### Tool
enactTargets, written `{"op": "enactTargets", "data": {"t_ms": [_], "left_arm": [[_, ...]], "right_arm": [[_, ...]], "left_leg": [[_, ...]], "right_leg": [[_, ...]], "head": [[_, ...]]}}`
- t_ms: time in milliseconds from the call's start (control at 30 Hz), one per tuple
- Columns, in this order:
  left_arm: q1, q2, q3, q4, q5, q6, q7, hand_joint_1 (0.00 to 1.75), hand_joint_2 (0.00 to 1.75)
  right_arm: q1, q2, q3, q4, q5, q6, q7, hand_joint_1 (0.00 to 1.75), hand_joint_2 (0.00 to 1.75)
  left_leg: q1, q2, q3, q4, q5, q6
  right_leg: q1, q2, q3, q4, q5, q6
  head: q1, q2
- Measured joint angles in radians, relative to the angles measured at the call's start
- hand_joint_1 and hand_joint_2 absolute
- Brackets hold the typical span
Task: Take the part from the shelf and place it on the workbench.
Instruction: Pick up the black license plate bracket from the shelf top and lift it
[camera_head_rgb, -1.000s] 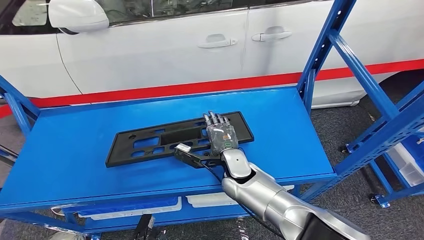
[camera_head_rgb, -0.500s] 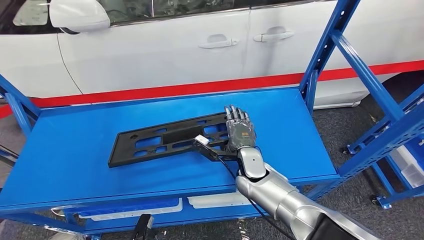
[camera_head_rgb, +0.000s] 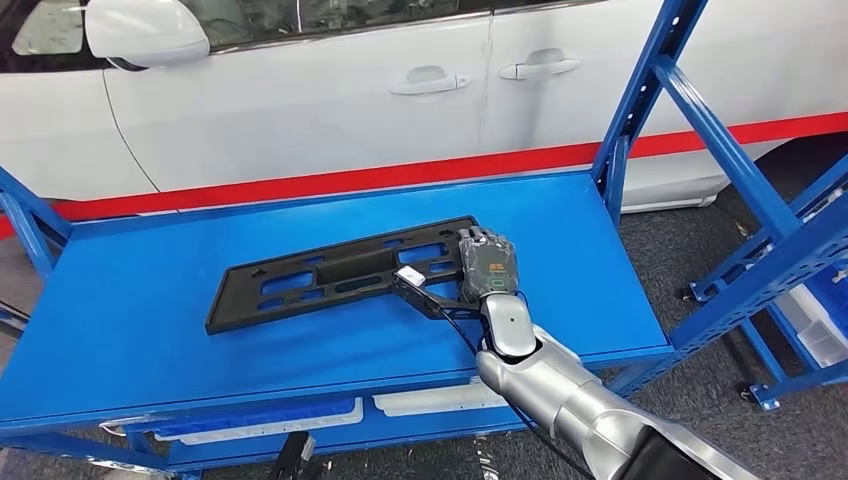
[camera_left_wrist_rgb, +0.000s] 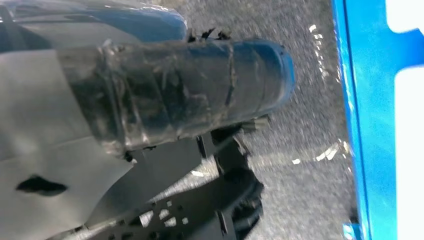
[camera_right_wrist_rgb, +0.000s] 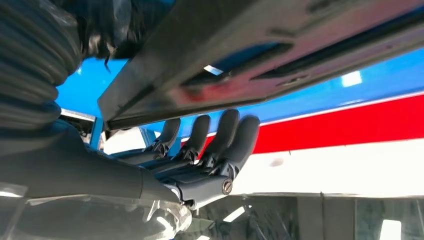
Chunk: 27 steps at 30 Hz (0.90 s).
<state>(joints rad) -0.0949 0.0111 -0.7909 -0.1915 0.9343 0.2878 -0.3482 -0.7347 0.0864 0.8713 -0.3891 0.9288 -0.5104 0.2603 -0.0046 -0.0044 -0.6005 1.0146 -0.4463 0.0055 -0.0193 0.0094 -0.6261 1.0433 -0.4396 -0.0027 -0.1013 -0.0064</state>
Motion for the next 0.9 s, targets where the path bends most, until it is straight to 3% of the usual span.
{"op": "enactTargets", "data": {"t_ms": [100,200,267,300,400,467,600,667,733,767,800,833,900], "left_arm": [[0.002,0.000,-0.005,0.000,-0.006,0.025,0.000,0.00,0.00],[-0.003,0.000,-0.008,0.000,-0.014,0.061,-0.001,0.00,0.00],[-0.003,-0.001,-0.011,0.000,-0.017,0.079,0.000,0.00,0.00],[-0.002,-0.001,-0.012,0.000,-0.019,0.086,0.000,0.00,0.00],[-0.002,-0.002,-0.012,0.000,-0.024,0.106,-0.008,0.00,0.00],[-0.003,-0.002,-0.013,0.000,-0.028,0.117,-0.020,0.00,0.00],[-0.004,-0.002,-0.022,0.000,-0.029,0.111,-0.040,0.00,0.00],[-0.003,-0.002,-0.026,0.000,-0.025,0.099,-0.060,0.00,0.00],[-0.002,-0.002,-0.026,0.000,-0.018,0.095,-0.086,0.00,0.00],[-0.001,-0.002,-0.026,0.000,-0.014,0.094,-0.098,0.00,0.00],[0.000,-0.002,-0.026,0.000,-0.010,0.094,-0.107,0.00,0.00],[0.000,-0.002,-0.027,0.000,-0.008,0.094,-0.112,0.00,0.44],[-0.001,-0.002,-0.027,0.000,-0.006,0.094,-0.116,0.00,1.31]], "right_arm": [[0.001,-0.005,-0.007,0.000,0.009,-0.003,0.000,1.75,1.75],[0.006,-0.011,-0.016,0.000,0.012,-0.012,-0.001,1.75,1.75],[0.013,-0.014,-0.021,0.000,0.014,-0.020,-0.003,1.75,1.75],[0.015,-0.015,-0.023,0.000,0.015,-0.025,-0.004,1.75,1.75],[0.015,-0.018,-0.028,-0.001,0.016,-0.039,-0.010,1.75,1.75],[0.015,-0.019,-0.031,-0.003,0.012,-0.046,-0.021,1.75,1.75],[0.015,-0.019,-0.047,-0.011,-0.012,-0.054,-0.062,1.75,1.75],[0.019,-0.019,-0.059,-0.017,-0.038,-0.070,-0.099,1.75,1.75],[0.032,-0.019,-0.075,-0.029,-0.075,-0.101,-0.151,1.75,1.75],[0.040,-0.018,-0.084,-0.036,-0.092,-0.118,-0.176,1.75,1.75],[0.048,-0.018,-0.094,-0.044,-0.104,-0.130,-0.195,1.75,1.75],[0.054,-0.017,-0.102,-0.052,-0.111,-0.136,-0.204,1.75,1.75],[0.059,-0.017,-0.118,-0.066,-0.116,-0.138,-0.210,1.75,1.75]], "left_leg": [[0.006,0.002,0.014,-0.023,0.012,0.017],[0.007,0.004,0.021,-0.034,0.016,0.032],[0.006,0.003,0.020,-0.030,0.014,0.034],[0.007,0.001,0.020,-0.026,0.012,0.033],[0.006,-0.003,0.015,0.000,-0.003,0.021],[0.004,-0.004,0.008,0.015,-0.011,0.009],[0.007,-0.003,0.000,0.032,-0.026,-0.010],[0.010,-0.001,-0.036,0.112,-0.075,-0.021],[0.014,-0.001,-0.095,0.236,-0.130,-0.029],[0.016,-0.001,-0.113,0.274,-0.139,-0.032],[0.018,-0.001,-0.114,0.277,-0.129,-0.033],[0.019,-0.001,-0.096,0.239,-0.101,-0.033],[0.019,-0.001,-0.028,0.102,-0.037,-0.029]], "right_leg": [[0.002,-0.001,-0.004,0.016,-0.015,0.016],[0.002,-0.002,-0.074,0.174,-0.094,0.022],[0.001,-0.003,-0.116,0.260,-0.119,0.025],[0.000,-0.004,-0.112,0.252,-0.105,0.027],[-0.002,-0.006,-0.022,0.077,-0.028,0.024],[0.001,-0.004,0.007,0.019,-0.018,0.014],[0.000,-0.004,0.009,0.012,-0.012,-0.008],[-0.004,-0.005,0.010,0.008,-0.009,-0.014],[-0.005,-0.006,0.008,0.007,-0.008,-0.016],[-0.005,-0.007,0.007,0.007,-0.008,-0.017],[-0.005,-0.006,0.007,0.008,-0.008,-0.017],[-0.006,-0.006,0.007,0.008,-0.009,-0.016],[-0.007,-0.005,0.010,0.007,-0.009,-0.013]], "head": [[0.003,0.000],[0.008,0.000],[0.009,0.000],[0.009,0.000],[0.010,0.000],[0.009,0.000],[0.007,0.000],[0.002,0.000],[-0.001,0.000],[-0.001,0.000],[-0.001,0.000],[-0.001,0.000],[-0.001,0.000]]}}
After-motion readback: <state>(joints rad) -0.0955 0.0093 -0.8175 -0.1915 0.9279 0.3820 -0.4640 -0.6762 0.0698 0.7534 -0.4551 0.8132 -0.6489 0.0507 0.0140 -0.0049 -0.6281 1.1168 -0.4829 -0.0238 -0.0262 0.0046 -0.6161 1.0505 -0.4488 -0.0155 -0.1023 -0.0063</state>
